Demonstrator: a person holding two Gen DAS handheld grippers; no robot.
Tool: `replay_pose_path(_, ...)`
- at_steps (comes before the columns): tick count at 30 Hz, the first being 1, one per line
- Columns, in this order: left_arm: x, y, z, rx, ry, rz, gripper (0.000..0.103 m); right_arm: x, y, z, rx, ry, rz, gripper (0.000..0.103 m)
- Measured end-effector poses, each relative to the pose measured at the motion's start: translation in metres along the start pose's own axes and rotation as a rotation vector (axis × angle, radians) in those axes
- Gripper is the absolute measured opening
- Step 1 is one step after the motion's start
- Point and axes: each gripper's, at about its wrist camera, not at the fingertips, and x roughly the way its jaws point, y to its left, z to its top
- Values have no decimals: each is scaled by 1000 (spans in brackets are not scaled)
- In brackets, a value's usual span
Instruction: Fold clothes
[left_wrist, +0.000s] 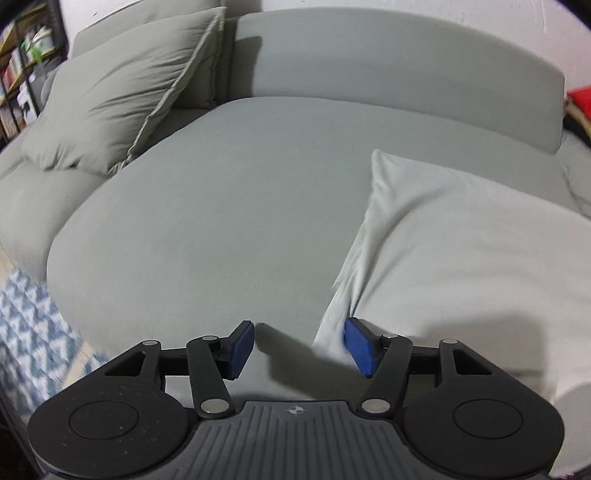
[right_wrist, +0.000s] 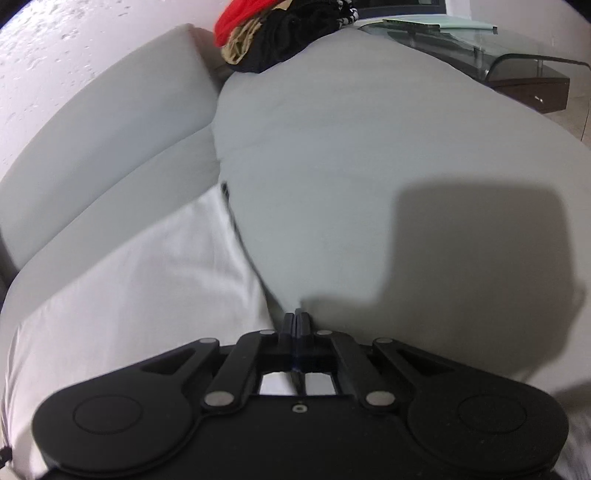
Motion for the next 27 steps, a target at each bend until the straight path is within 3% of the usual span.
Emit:
replay_pose_path(1, -4, 0, 0, -11, -13, -8, 39, -4, -2, -3, 29, 2, 18, 1)
replay_pose_path(3, -11, 0, 1, -34, -38, -25, 38, -14, -2, -5, 85, -1, 47, 8)
replay_pose_path(5, -18, 0, 2, -56, -63, -41, 38, -35, 3, 2, 98, -32, 94, 26)
replay_pose_path(8, -29, -1, 3, -90, -101, -66, 38, -54, 11, 1, 74, -61, 174, 30)
replay_pose_path(11, -35, -15, 2, -84, -109, -140, 40, -58, 24, -8, 53, -28, 265, 29)
replay_pose_path(14, -34, -49, -1, 5, -92, -218, 44, -49, 42, -19, 25, 22, 339, 25)
replay_pose_path(19, -25, -108, -6, 208, -112, -208, 56, -26, 70, -35, -23, 105, 377, 25)
replay_pose_path(22, -27, -103, -14, 239, -99, -202, 56, -23, 75, -37, -48, 112, 353, 25)
replay_pose_path(24, -29, -96, -19, 250, -87, -200, 56, -43, 64, -44, -38, 139, 326, 14)
replay_pose_path(27, -32, -85, -27, 267, -69, -197, 56, -63, 49, -51, -9, 192, 330, 13)
